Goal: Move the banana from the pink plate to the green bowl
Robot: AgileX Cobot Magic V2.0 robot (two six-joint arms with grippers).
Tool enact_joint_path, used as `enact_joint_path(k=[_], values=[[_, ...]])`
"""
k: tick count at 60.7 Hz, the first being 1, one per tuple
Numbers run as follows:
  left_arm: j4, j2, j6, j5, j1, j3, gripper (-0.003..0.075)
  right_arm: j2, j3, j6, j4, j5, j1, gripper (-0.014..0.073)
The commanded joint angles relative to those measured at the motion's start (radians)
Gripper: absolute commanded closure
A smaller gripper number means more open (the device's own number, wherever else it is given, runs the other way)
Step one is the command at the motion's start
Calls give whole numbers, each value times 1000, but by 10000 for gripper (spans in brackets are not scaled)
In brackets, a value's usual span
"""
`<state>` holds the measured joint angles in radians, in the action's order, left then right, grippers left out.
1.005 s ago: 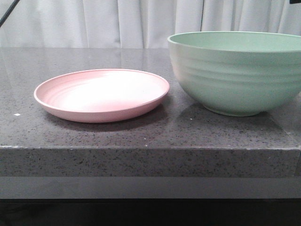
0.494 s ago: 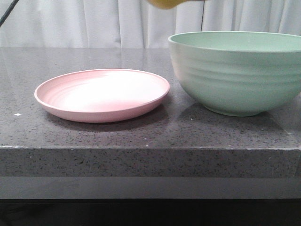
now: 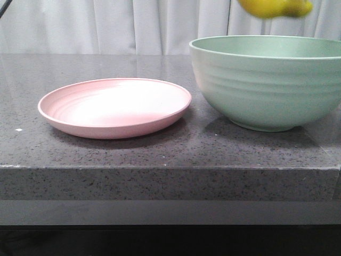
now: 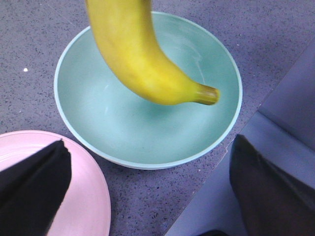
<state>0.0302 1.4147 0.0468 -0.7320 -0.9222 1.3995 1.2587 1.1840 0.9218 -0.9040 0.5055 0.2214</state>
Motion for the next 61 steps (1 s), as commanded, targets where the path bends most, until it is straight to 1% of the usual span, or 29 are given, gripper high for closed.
enact_joint_path(k=[1, 5, 11, 21, 26, 30, 34, 38, 45, 48, 56, 58, 61], values=[[0, -39, 1, 67, -7, 33, 82, 44, 38, 10, 78, -29, 0, 390], [0, -39, 1, 67, -7, 33, 82, 94, 38, 10, 101, -18, 0, 390], [0, -39, 1, 67, -7, 33, 82, 148, 38, 10, 101, -16, 0, 390], [0, -39, 1, 67, -7, 33, 82, 180, 38, 10, 100, -1, 0, 378], [0, -39, 2, 67, -7, 33, 82, 180, 38, 9, 100, 0, 0, 320], [0, -39, 2, 67, -7, 33, 82, 180, 38, 8, 100, -1, 0, 229], [0, -39, 2, 67, -7, 33, 82, 180, 41, -13, 100, 8, 0, 167], [0, -39, 2, 67, -7, 33, 82, 178, 45, -58, 101, 27, 0, 133], [-17, -39, 6, 67, -7, 33, 82, 159, 59, -166, 104, 61, -10, 138], [-30, -39, 19, 67, -7, 33, 82, 146, 69, -234, 107, 89, -22, 138], [-155, -46, 124, 69, 30, 33, 90, 102, 120, -439, 156, 192, -70, 146], [-200, -51, 160, 69, 47, 33, 108, 94, 134, -491, 180, 215, -83, 160], [-263, -61, 208, 69, 77, 33, 146, 81, 161, -581, 234, 255, -101, 207]])
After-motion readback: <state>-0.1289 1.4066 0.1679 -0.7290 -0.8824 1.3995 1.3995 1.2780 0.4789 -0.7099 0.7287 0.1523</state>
